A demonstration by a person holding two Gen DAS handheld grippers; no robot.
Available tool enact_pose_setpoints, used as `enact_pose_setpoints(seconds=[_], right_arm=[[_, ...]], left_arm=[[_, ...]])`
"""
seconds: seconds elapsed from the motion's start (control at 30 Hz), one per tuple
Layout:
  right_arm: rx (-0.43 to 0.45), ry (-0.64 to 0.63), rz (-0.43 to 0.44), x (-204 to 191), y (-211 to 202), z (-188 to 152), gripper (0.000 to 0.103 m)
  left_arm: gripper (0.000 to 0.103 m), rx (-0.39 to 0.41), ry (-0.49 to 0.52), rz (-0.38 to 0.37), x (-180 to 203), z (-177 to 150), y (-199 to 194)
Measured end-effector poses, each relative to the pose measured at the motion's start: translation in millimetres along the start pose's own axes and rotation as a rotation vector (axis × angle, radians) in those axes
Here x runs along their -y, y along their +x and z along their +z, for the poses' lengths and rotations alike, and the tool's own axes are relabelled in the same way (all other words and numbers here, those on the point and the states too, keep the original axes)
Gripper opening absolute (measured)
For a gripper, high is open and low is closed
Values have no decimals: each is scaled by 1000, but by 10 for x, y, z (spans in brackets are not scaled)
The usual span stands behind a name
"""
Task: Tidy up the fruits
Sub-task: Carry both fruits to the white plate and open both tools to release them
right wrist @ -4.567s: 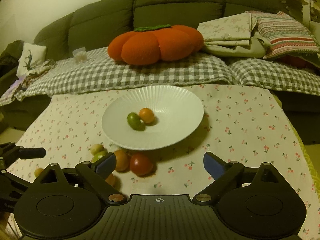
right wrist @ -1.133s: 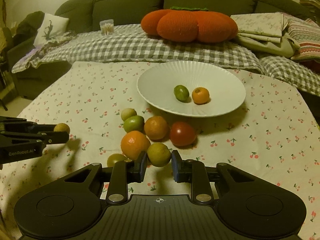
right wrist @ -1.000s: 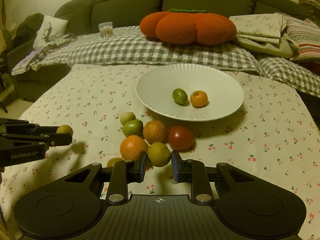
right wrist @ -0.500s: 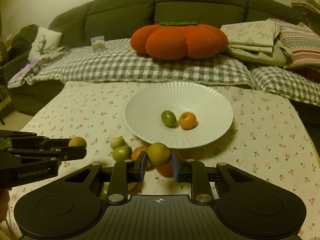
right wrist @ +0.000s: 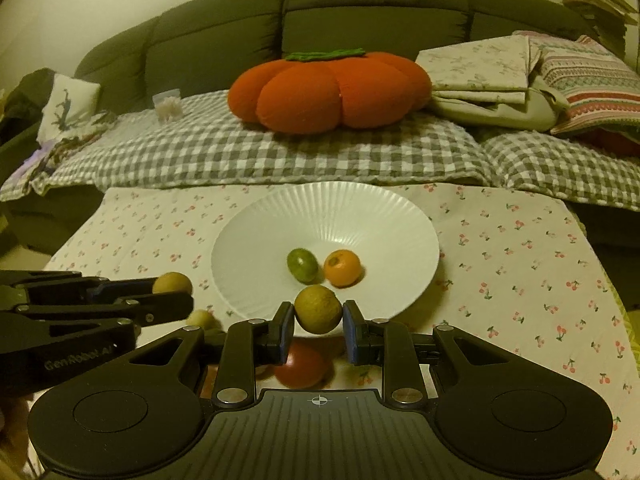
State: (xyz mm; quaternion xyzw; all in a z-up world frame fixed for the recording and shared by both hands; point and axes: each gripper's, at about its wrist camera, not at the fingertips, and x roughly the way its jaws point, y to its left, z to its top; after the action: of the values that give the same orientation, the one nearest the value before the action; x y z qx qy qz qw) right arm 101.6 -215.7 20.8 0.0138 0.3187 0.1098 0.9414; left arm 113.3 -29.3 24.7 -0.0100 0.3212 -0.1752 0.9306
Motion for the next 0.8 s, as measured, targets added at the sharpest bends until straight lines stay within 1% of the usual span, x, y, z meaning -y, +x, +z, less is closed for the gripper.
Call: enact_pose_setpoints(seconds=[0.33,0.8], right_arm=[[-5,32,-10,134,116,65,24],[-30,57,-35,342,314,39,24]], left_arm=[[23,-3,44,2,175,69,228],[23,-38,54,11,211,53,448]])
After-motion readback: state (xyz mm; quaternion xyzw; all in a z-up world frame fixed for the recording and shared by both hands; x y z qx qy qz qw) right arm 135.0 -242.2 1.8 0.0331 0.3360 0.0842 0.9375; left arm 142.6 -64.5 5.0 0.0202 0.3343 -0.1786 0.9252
